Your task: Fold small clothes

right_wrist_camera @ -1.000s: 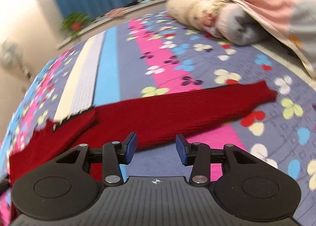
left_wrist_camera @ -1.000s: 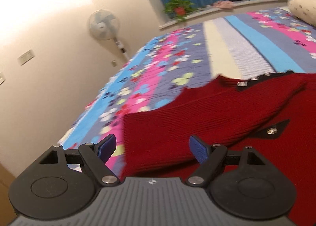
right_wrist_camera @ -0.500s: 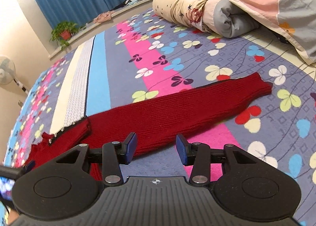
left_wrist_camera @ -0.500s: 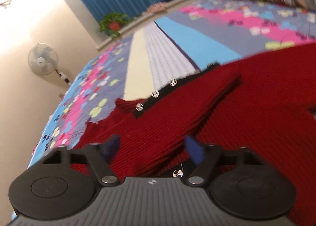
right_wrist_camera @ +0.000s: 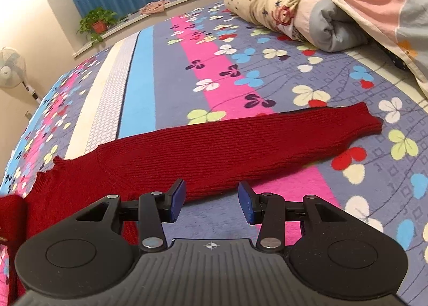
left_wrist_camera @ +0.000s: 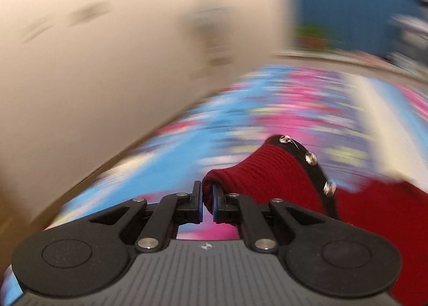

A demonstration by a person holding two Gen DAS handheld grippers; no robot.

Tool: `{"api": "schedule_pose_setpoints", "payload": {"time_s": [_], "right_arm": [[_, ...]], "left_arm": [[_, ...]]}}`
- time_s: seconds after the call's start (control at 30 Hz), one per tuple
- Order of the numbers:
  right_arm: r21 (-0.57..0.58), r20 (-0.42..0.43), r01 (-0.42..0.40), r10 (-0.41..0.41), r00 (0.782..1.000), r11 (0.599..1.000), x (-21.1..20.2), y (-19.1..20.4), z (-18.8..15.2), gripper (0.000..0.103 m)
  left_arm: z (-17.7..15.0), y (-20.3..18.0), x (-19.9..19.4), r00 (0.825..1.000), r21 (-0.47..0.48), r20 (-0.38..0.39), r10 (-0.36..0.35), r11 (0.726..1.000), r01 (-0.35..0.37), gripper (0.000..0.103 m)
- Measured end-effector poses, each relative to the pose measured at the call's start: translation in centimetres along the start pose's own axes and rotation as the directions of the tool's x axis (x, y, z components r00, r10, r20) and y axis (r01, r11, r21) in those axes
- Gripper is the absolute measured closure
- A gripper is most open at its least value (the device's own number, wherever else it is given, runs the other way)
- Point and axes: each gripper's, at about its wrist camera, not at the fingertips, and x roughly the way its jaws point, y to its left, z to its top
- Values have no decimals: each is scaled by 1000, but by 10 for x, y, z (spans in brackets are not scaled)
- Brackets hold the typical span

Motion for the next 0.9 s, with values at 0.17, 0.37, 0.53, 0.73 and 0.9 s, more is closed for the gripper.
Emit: {"api": "schedule_pose_setpoints", "payload": {"time_s": [0.17,0.37,0.53,0.73,0.9], "right_arm": [[-37,-20,-1,0,1000,999,2,10,-7,58],[-136,-77,-21,11,997,990,11,30,-25,57],[-218,-160,-50,15,987,975,16,40,-53,57],[-288,-251,-113,39,967,951,8,39,-85,57],[-292,-344,-152,44,938,944,2,22,-111,56]], "left_arm": [[-17,152,44,948,-310,-246,201,911,-273,84],[-53,142,28,992,-294,-130,-6,955,-33,63],[-73,146,43,987,-282,-162,-7,959,-39,62],[-99,176,68,921,-358,-389,-31,926,-120,68],[-94,143,25,901,-250,-373,-223,959,134,65]]}}
